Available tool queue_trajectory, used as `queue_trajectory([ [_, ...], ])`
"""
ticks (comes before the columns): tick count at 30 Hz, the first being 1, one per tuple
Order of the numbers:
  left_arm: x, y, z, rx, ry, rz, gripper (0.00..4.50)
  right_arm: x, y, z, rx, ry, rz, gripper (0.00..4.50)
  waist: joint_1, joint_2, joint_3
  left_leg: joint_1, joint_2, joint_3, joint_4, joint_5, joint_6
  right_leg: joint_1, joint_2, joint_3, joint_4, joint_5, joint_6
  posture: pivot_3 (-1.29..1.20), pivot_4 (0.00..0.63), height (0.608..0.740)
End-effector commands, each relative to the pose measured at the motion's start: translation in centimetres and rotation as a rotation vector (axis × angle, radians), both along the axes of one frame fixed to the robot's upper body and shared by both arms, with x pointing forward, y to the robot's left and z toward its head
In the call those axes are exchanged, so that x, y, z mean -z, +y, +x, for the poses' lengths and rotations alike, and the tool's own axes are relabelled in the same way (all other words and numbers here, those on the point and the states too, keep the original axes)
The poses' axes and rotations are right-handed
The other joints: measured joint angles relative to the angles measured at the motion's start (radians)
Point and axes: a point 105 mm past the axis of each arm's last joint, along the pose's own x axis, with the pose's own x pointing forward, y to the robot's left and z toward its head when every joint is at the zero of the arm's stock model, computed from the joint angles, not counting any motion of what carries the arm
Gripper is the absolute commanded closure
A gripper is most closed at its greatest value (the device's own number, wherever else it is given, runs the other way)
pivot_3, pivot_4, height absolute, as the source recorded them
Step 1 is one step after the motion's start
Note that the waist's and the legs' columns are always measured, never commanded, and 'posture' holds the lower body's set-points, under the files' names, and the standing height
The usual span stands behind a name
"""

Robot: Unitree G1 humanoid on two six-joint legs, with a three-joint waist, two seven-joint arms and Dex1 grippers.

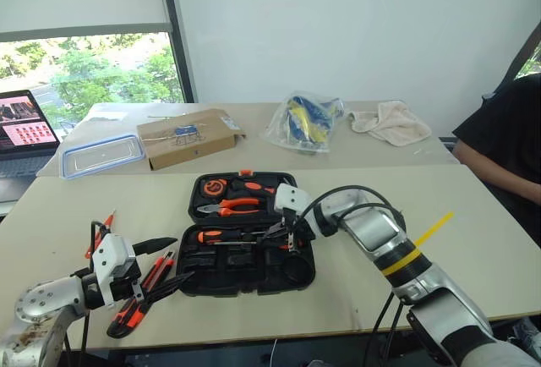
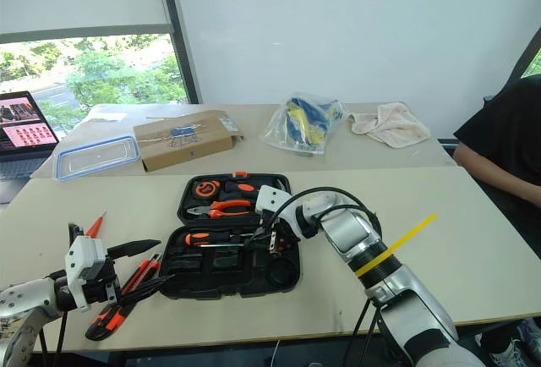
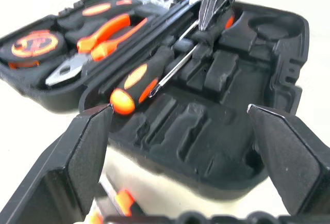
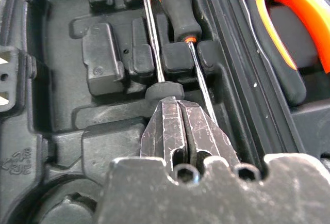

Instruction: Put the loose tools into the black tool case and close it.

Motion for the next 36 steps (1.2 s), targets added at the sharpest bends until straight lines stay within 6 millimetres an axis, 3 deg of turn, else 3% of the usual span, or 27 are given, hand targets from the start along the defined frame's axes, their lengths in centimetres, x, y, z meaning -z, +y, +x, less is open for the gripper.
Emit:
queue_trajectory([
  [1,-0.3,1.2,0.1,-0.031,-0.031,0.037,0.00,1.5,1.3,-1.1,-0.026,0.046,-0.030,4.47,-0.004,0.000,0.000,0.000,0.000,0.000,0.000,0.000,0.000,0.000,0.000,0.000,0.000,0.000,0.000,0.00,0.150,0.740],
  [4,0.0,1.6,0.0,-0.056,-0.030,0.033,0.00,0.9,2.4,-1.6,-0.040,0.057,0.009,4.47,-0.008,0.000,0.000,0.002,0.002,0.000,0.000,0.001,-0.001,0.000,0.001,0.000,0.002,0.000,-0.002,0.00,0.150,0.740],
  [7,-0.4,2.5,-0.5,-0.109,-0.055,0.012,0.00,-1.0,2.2,-1.2,-0.039,-0.023,0.104,4.47,-0.015,0.000,0.000,0.002,0.007,-0.001,0.000,0.001,-0.002,-0.002,0.002,0.000,0.003,0.000,-0.005,0.00,0.150,0.740],
  [9,-0.9,4.2,-1.1,-0.197,-0.078,-0.013,0.00,-4.1,0.8,-1.5,-0.031,-0.076,0.288,4.47,-0.015,0.000,0.000,0.001,0.009,-0.001,-0.001,0.001,-0.002,-0.003,0.003,0.000,0.003,0.000,-0.005,0.00,0.150,0.740],
  [12,-1.4,6.4,-2.2,-0.298,-0.086,-0.033,0.00,-5.2,-1.9,-2.7,-0.016,-0.069,0.386,3.68,-0.004,0.000,0.000,-0.006,0.010,-0.001,-0.001,0.000,-0.002,-0.011,0.003,0.000,0.006,0.001,-0.006,0.00,0.150,0.740],
  [15,-1.1,9.9,-4.3,-0.450,-0.071,-0.022,0.00,-5.8,-5.3,-3.3,0.074,-0.150,0.492,2.66,0.007,-0.001,-0.001,-0.010,0.007,0.001,-0.001,0.000,-0.001,-0.016,0.001,0.000,0.008,0.001,-0.006,0.00,0.150,0.740],
  [19,0.0,15.8,-8.1,-0.780,-0.053,-0.052,0.00,-5.6,-9.0,-6.3,0.034,-0.223,0.640,1.29,0.014,-0.001,0.000,-0.011,0.007,0.003,-0.002,0.000,-0.001,-0.016,0.002,-0.001,0.000,0.001,-0.006,0.00,0.150,0.740],
  [21,0.6,17.2,-9.3,-0.887,-0.030,-0.080,0.00,-5.9,-10.0,-7.2,0.032,-0.285,0.728,0.50,0.013,-0.002,0.000,-0.010,0.007,0.004,-0.002,0.000,-0.001,-0.015,0.002,-0.001,-0.001,0.001,-0.006,0.00,0.150,0.740],
  [23,0.7,17.6,-9.8,-0.956,-0.005,-0.144,0.00,-5.2,-11.0,-7.6,0.092,-0.323,0.745,0.03,0.018,-0.003,0.000,-0.008,0.008,0.004,-0.001,0.000,0.000,-0.014,0.002,0.001,0.000,0.001,-0.006,0.00,0.150,0.740],
  [27,-0.5,17.7,-7.7,-1.034,0.014,-0.199,0.00,-5.0,-12.0,-8.0,0.154,-0.370,0.780,0.03,0.034,-0.005,0.002,0.002,0.012,0.002,-0.001,-0.003,0.003,-0.002,0.003,0.002,-0.001,0.001,-0.006,0.00,0.150,0.740],
  [31,-2.0,16.1,-3.4,-0.947,0.067,-0.211,0.00,-5.7,-11.3,-7.8,0.123,-0.397,0.781,0.03,0.055,-0.009,0.003,0.008,0.012,0.002,0.000,-0.005,0.007,0.002,0.003,0.004,0.001,0.004,-0.008,0.00,0.150,0.740],
  [36,-2.4,14.4,2.3,-0.905,0.221,-0.139,0.00,-6.6,-10.6,-6.9,0.103,-0.410,0.792,0.03,0.055,-0.011,0.003,0.011,0.012,0.003,0.000,0.001,-0.003,0.002,0.004,0.006,0.006,0.006,-0.011,0.00,0.150,0.740],
])
